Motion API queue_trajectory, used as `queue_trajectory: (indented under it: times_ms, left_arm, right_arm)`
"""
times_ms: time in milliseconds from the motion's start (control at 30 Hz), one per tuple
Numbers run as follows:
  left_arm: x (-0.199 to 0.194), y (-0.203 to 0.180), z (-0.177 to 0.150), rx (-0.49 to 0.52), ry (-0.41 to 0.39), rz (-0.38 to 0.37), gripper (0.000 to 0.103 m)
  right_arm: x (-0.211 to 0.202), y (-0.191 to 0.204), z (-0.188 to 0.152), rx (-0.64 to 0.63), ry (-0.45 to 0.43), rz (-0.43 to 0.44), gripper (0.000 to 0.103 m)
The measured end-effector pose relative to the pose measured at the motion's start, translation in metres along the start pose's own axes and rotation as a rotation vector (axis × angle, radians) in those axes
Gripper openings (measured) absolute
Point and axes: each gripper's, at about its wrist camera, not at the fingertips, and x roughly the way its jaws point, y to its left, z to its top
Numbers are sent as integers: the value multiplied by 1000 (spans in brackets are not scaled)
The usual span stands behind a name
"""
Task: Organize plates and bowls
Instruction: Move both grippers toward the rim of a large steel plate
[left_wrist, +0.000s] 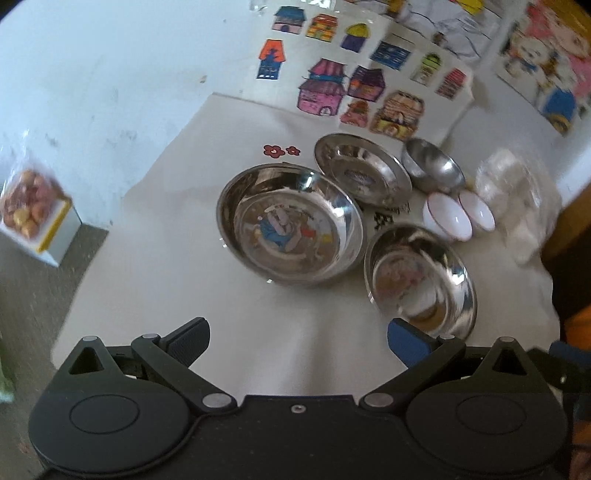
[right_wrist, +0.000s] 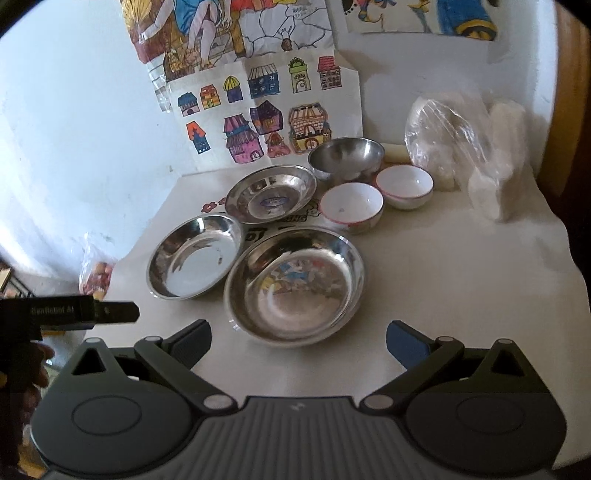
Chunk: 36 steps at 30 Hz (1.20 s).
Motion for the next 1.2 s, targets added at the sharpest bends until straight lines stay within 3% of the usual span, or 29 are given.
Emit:
queue_trajectory:
  times_ms: [200, 400, 567, 767, 967, 1200]
  left_arm:
    - [7, -6, 10, -109, -34, -9, 102]
    - [17, 3, 30, -121, -19, 44, 102]
    - [38, 23, 52, -78, 33, 60, 102]
    - [69, 42, 82, 63, 124, 118, 102]
    - [96, 62, 106, 149, 162, 107, 102]
    - [119, 70, 118, 167, 212, 80, 97]
  right_arm:
    - [17, -22, 19, -52, 40, 61, 103]
    - [40, -17, 35, -87, 63, 114, 103]
    - [65, -1, 49, -103, 79, 130, 103]
    - [101, 29, 67, -118, 82, 107, 103]
    - [140, 62, 78, -157, 90, 73, 103]
    - [172, 80, 88, -151, 116, 55, 100]
